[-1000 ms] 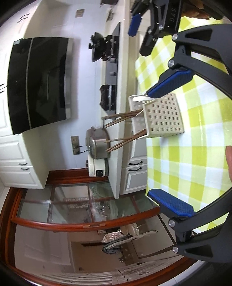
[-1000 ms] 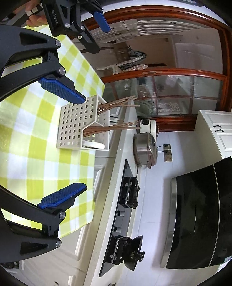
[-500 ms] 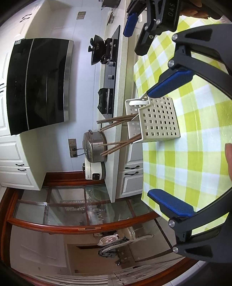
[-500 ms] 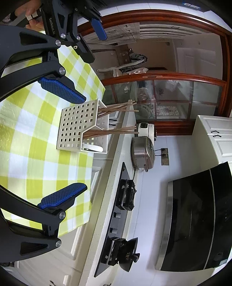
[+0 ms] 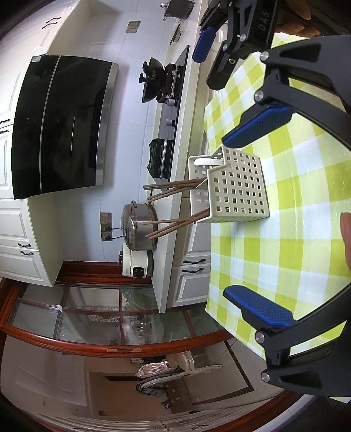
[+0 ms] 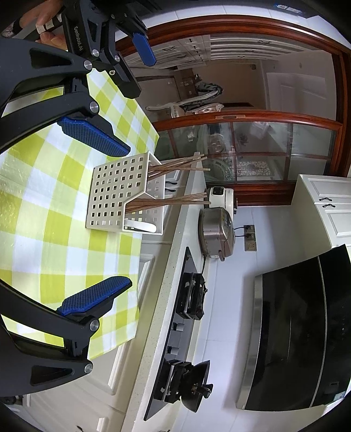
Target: Organize utensils
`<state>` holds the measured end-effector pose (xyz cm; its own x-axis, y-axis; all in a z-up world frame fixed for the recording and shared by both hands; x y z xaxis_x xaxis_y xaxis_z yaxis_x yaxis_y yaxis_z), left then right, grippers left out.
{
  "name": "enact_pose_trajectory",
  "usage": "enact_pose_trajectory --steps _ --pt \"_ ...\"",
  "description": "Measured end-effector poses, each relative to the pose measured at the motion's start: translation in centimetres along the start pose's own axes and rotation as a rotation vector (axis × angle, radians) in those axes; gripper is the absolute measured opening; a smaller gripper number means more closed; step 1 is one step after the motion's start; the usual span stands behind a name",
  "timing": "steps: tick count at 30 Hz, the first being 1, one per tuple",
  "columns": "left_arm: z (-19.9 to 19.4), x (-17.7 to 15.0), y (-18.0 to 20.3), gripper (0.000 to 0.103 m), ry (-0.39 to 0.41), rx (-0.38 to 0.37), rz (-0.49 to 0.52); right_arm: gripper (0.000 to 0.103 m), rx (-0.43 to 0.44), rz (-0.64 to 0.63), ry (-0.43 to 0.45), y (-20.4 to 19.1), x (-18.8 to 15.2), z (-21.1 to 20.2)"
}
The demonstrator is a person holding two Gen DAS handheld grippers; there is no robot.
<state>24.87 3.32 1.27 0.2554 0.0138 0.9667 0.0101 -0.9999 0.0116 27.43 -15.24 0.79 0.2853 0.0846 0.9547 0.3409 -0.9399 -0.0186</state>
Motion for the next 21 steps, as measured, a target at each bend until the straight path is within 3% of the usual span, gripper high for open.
enact_pose_trajectory --steps 21 --pt "-0.33 0.06 -0.34 0.098 0.015 0.033 0.012 0.084 -0.002 -0.001 -0.009 -0.03 -0.33 0.31"
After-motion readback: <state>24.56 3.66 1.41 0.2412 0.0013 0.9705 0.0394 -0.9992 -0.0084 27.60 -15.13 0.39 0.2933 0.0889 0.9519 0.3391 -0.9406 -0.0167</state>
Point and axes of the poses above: each gripper's, at about its wrist camera, not at the fingertips, and z roughly the way its jaws point, y to its right, x to its top, the point moved 10 cm from there along z, roughly the way its jaws point, and after that the axes turned 2 degrees about y, right-handed, at the moved point
